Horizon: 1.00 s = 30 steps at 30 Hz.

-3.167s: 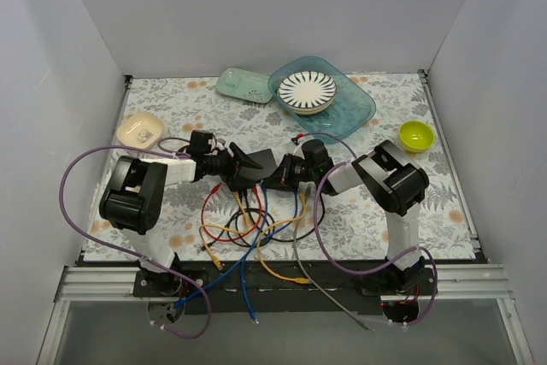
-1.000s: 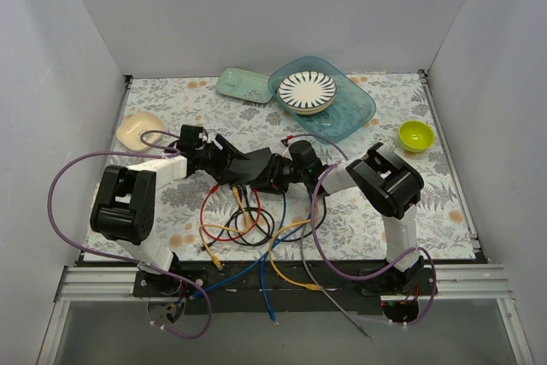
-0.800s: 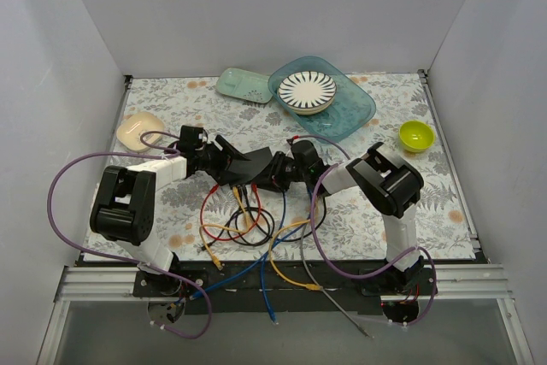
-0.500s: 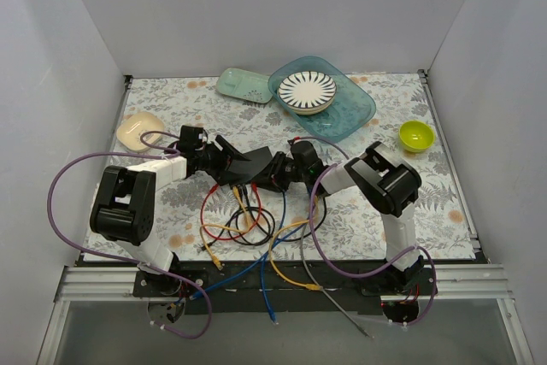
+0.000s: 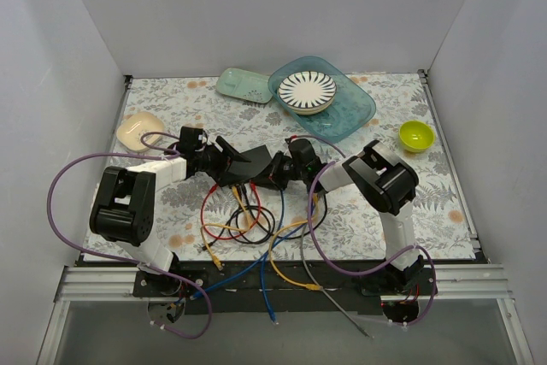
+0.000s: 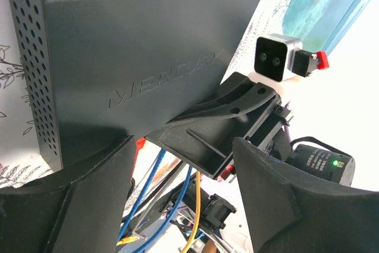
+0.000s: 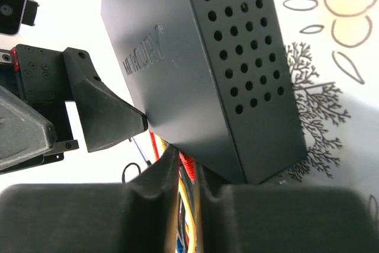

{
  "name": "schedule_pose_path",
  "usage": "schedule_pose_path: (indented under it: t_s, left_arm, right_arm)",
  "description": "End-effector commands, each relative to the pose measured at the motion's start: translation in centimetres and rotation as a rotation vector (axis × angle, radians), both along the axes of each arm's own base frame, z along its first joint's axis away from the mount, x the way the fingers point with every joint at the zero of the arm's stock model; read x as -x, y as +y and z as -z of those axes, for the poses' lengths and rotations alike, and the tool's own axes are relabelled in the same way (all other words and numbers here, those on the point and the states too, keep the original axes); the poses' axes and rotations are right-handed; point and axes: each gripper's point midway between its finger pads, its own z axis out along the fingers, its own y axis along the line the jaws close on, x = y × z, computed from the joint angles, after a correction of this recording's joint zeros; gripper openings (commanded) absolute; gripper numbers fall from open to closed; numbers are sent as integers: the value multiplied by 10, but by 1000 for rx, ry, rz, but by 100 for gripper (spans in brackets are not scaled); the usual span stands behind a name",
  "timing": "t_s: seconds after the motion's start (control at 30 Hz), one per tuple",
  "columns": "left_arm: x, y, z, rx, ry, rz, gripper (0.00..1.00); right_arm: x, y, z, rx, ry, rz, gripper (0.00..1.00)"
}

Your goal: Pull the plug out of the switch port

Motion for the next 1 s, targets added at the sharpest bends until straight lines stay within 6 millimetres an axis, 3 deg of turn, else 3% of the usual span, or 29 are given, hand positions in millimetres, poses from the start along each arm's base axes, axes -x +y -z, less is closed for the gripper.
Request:
schedule_pose_path:
  t_s: [0.0,0.1,0.4,0.47,0.57,0.77,0.87,0.97]
  left_arm:
    - [18,12,17,-70,54,-4,67]
    - [20,10,16,-52,61,2,67]
    - [28,8,4,-23,48,-9,67]
    - [24,9,4,-31,47,-16,67]
    - [5,12,-13,-34,-3,-51,67]
    - [-30,16,-46,-22,-95,-93,66]
    - [-36,15,-49,-5,-104,-95,67]
    - [-34,17,-35,-17,-76,-101,67]
  right_arm:
    - [-10,3,8,26,-11,16,8]
    - [-6,3,10,26,-8,4,1]
    - [2,2,13,23,-16,-47,2]
    - [2,1,13,24,-14,-45,19]
    - [5,-3,12,32,-18,-37,33]
    - [13,-8,16,48,-5,-53,36]
    - [13,-8,17,48,-3,-57,35]
    - [11,-5,18,44,1,-60,35]
